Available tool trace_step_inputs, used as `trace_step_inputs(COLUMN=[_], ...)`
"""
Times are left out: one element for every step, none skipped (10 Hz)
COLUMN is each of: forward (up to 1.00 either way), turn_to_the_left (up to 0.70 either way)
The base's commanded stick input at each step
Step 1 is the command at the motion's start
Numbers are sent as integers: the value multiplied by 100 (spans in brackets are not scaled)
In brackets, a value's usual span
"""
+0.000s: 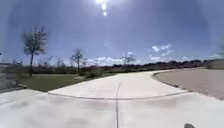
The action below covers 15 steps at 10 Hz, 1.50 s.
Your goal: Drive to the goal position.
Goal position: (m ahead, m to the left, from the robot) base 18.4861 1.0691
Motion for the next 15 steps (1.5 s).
trace_step_inputs(forward=[100,100,100,100,100,100,100,100,100,100,100,100,100,100,100], turn_to_the_left=[-40,-40,-40,-40,-40,0,0,0,0,0,0,0,0,0,0])
